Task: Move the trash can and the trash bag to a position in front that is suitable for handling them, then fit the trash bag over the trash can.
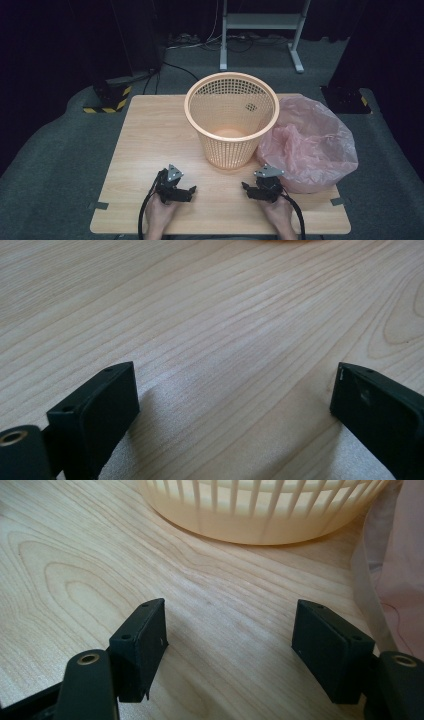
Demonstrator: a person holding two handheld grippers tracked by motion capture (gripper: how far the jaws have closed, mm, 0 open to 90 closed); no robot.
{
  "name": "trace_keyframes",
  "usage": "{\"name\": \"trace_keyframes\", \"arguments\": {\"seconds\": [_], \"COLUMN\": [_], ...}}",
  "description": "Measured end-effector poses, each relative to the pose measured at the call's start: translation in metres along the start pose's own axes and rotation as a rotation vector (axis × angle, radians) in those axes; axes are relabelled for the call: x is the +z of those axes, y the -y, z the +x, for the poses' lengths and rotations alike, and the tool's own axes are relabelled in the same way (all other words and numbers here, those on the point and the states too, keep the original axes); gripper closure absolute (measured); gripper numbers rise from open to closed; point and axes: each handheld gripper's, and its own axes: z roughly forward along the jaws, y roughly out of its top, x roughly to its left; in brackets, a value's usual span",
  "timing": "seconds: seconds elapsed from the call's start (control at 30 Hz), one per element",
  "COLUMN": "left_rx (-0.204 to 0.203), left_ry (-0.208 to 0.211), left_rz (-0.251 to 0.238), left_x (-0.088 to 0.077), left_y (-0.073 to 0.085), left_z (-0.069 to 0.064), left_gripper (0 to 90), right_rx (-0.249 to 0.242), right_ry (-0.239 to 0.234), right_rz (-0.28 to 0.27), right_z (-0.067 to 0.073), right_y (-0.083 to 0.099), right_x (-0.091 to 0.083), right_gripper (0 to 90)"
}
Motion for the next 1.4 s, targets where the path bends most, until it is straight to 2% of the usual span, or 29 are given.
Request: {"name": "trace_keyframes", "arguments": {"seconds": [0.4,1.03,1.33,1.4], "left_rx": [0.001,-0.005,-0.01,-0.01], "left_ry": [-0.005,-0.008,-0.011,-0.013], "left_rz": [-0.011,-0.015,-0.02,-0.021], "left_x": [-0.0028,-0.0032,-0.0034,-0.0036], "left_y": [0.002,0.0021,0.0021,0.0022], "left_z": [-0.0001,0.0003,0.0006,0.0004], "left_gripper": [10.3,12.1,14.4,14.6], "right_rx": [0.003,-0.001,0.0,0.001], "right_ry": [0.0,-0.001,-0.009,-0.006], "right_rz": [0.001,0.0,0.003,0.025], "right_z": [0.0001,-0.0002,-0.0006,0.0005], "right_y": [0.0,-0.0004,-0.001,-0.0037], "right_x": [0.0,0.0004,0.001,0.0015], "right_gripper": [29.7,29.4,28.0,24.5]}}
